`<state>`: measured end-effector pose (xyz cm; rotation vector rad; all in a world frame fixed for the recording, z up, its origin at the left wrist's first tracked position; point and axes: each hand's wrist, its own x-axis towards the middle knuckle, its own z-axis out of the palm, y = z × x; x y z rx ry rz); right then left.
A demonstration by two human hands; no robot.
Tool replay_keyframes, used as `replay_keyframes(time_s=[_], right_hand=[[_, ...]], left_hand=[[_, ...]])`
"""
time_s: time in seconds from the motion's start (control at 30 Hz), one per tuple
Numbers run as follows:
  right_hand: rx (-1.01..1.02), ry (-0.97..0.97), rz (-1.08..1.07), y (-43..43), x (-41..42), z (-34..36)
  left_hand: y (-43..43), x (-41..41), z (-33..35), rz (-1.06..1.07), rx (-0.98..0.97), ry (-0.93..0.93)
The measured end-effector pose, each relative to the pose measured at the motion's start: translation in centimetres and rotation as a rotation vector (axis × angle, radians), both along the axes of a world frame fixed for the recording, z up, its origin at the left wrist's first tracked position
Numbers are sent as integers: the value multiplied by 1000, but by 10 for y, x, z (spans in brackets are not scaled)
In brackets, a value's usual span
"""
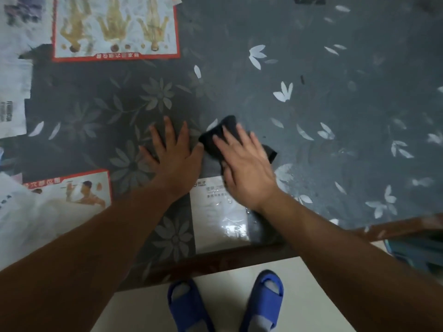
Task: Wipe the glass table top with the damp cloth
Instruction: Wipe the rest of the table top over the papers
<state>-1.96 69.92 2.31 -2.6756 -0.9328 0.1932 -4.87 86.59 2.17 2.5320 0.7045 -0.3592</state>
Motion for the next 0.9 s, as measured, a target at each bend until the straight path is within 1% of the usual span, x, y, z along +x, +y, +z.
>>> replay_keyframes(time_s=[0.03, 0.07, 0.1, 0.17, 0.23, 0.3, 0.4, 0.47, 0.5, 0.53, 0.57, 0.6, 0.63, 0.67, 0.7, 0.73, 0.77, 0.83, 0.87, 0.9], right_hand=[[-4, 3, 56, -16, -6, 0], [-13, 8, 66, -34, 0, 1], [-22, 5, 33, -53, 13, 1], [-6, 8, -120, -90, 47, 0], [13, 58, -286, -126, 85, 2], [17, 87, -397, -166, 112, 6], [40, 105, -608, -212, 114, 12], [64, 71, -697, -207, 90, 10], [84, 50, -677, -192, 72, 9], [106, 43, -598, -172, 52, 7], [107, 32, -463, -149, 31, 5], [82, 21, -283, -129, 10, 3], [36, 11, -111, -118, -6, 2], [2, 5, 12, -115, -12, 0], [-5, -2, 77, -122, -4, -2], [-11, -20, 63, -133, 11, -4], [-21, -29, -11, -144, 28, -6], [-5, -11, -300, -155, 65, -7], [16, 15, -427, -148, 72, -5], [27, 17, -492, -131, 68, -4]], left_hand=[[-1, -2, 1, 6, 0, -25], [-2, -5, 1, 0, 10, -55], [-2, -7, 1, -12, 24, -79], [-6, -11, 2, -48, 61, -100], [-16, -14, 5, -92, 134, -117], [-35, -17, 9, -156, 180, -106], [-63, -24, 9, -214, 202, -53], [-71, -24, 4, -213, 184, 7], [-71, -23, 2, -206, 169, 26], [-70, -22, 1, -203, 157, 44], [-69, -21, 0, -203, 144, 57], [-69, -20, 1, -200, 126, 66], [-69, -20, 3, -195, 104, 71], [-69, -20, 5, -195, 88, 75], [-69, -20, 8, -200, 80, 80], [-68, -20, 10, -210, 81, 86], [-67, -20, 11, -218, 87, 89], [-67, -19, 10, -229, 99, 89], [-67, -19, 10, -227, 93, 81], [-66, -19, 9, -218, 73, 70]])
